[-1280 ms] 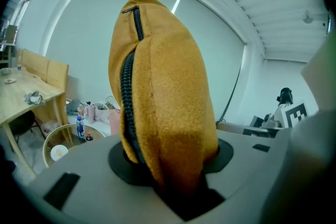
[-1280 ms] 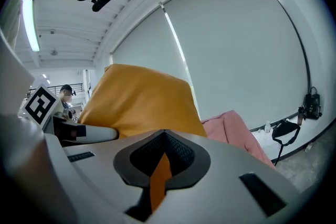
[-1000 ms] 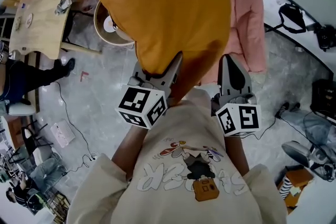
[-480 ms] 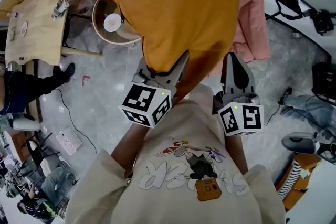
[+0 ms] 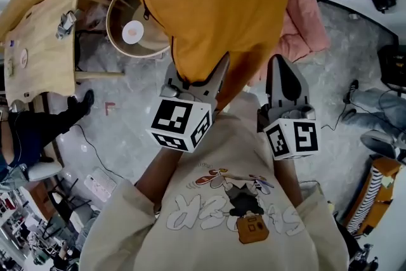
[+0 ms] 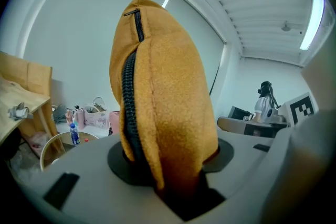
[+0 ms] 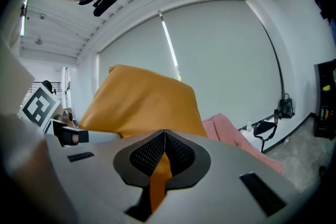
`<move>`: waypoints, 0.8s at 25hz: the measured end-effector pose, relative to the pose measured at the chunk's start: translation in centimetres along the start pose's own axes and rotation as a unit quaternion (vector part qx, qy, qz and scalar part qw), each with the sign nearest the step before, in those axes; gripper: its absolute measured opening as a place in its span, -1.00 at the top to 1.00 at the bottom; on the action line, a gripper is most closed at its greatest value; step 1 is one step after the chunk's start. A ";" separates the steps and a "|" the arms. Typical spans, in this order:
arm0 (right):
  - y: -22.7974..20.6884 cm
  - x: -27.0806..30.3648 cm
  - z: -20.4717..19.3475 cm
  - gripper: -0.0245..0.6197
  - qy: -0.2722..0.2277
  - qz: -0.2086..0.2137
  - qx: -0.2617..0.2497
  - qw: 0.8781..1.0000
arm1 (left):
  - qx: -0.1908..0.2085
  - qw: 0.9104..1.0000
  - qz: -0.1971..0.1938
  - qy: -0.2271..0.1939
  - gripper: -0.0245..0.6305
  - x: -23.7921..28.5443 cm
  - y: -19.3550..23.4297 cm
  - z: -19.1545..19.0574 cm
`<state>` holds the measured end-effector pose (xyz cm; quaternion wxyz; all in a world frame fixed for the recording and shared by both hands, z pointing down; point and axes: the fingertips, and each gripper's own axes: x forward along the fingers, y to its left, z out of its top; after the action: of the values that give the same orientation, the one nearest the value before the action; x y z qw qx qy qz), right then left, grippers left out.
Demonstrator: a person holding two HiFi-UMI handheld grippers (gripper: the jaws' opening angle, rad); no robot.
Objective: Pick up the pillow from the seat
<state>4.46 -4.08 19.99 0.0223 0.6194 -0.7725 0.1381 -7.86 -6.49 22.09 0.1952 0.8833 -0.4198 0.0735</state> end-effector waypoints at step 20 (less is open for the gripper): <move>-0.6 -2.2 -0.6 0.86 0.008 -0.076 -0.031 0.997 | 0.031 0.999 -0.043 0.006 0.32 1.2 -1.4 -0.6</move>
<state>5.47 -1.96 20.22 0.0579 0.6740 -0.7271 0.1172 -6.01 -6.31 22.61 0.1735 0.9056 -0.3779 0.0830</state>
